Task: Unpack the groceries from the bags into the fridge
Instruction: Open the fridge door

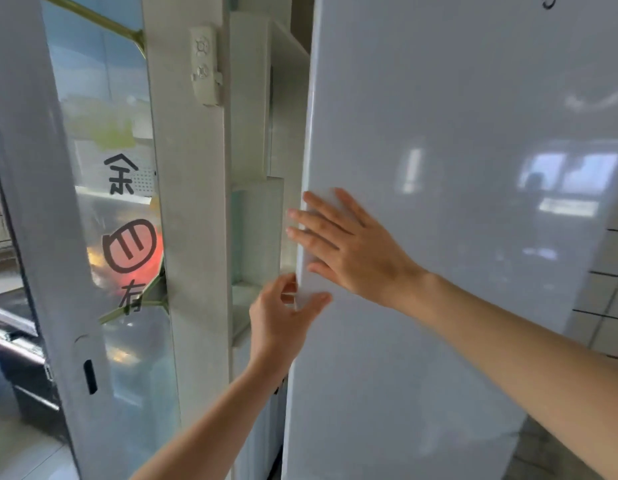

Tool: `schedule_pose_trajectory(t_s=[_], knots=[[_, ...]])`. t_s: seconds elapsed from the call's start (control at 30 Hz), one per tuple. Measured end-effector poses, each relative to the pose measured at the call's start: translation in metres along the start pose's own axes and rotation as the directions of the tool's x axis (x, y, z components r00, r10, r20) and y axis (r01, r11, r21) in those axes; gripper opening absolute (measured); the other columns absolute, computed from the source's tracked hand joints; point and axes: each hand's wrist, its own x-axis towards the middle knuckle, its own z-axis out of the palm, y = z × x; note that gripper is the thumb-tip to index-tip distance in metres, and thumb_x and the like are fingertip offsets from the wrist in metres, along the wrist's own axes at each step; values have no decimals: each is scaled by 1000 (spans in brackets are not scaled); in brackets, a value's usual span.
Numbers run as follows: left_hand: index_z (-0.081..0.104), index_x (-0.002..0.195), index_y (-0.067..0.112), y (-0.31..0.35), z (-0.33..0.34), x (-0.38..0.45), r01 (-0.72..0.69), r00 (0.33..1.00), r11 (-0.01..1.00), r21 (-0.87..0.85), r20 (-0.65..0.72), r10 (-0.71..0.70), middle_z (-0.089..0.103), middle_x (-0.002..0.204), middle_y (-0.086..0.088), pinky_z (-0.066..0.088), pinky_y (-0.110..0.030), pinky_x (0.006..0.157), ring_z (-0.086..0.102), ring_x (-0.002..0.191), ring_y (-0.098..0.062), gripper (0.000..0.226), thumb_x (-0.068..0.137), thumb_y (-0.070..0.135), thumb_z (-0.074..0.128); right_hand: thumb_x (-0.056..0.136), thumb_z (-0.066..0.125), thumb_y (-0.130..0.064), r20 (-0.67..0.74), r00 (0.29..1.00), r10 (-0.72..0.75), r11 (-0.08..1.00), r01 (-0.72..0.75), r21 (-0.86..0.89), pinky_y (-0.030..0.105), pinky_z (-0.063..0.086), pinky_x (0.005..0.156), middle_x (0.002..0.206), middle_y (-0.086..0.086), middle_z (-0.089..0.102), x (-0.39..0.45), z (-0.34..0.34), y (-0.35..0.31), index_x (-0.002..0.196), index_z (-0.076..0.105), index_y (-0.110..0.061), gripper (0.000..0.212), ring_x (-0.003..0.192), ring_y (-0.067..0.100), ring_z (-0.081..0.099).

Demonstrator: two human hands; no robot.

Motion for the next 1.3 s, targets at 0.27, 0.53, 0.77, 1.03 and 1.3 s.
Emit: schedule_pose_trajectory(t_s=[0.27,0.53,0.77,1.03,1.3], knots=[[64,98,23,37,-23,-102,-216,976,976,0,30,216,57,86,16,43,-11,73,55,81,-4,39,68,40,83,95,56,-10,57,940,337,901,-340,269,47,32,112,155,7,29,-68,-116,-52,141,44,-11,48,145,25,21],[52,114,25,71,-14,-177,-350,935,936,31,68,348,47,122,6,33,-8,85,46,107,-9,50,76,54,66,90,61,-24,266,739,618,580,-658,481,30,39,108,157,-9,20,-137,-209,-69,148,28,-19,67,142,5,24],[38,131,33,105,12,-254,-289,938,944,-159,153,313,41,148,9,33,5,80,43,105,26,56,86,30,70,88,54,-46,534,476,699,122,-815,567,32,49,99,150,-20,27,-179,-268,-66,145,22,-35,66,130,-7,35],[46,125,16,165,70,-350,-331,933,929,-163,91,348,46,144,7,51,-30,90,56,118,-8,65,73,29,83,84,62,-46,584,443,680,-15,-788,616,32,54,92,152,-12,26,-261,-335,-44,150,17,-22,83,136,2,33],[24,145,23,221,152,-423,-423,888,905,-30,185,421,36,150,0,41,-32,106,44,130,-19,91,75,32,81,86,66,-35,531,427,732,-30,-758,652,29,52,91,123,-13,59,-360,-381,2,137,37,-25,60,112,4,59]])
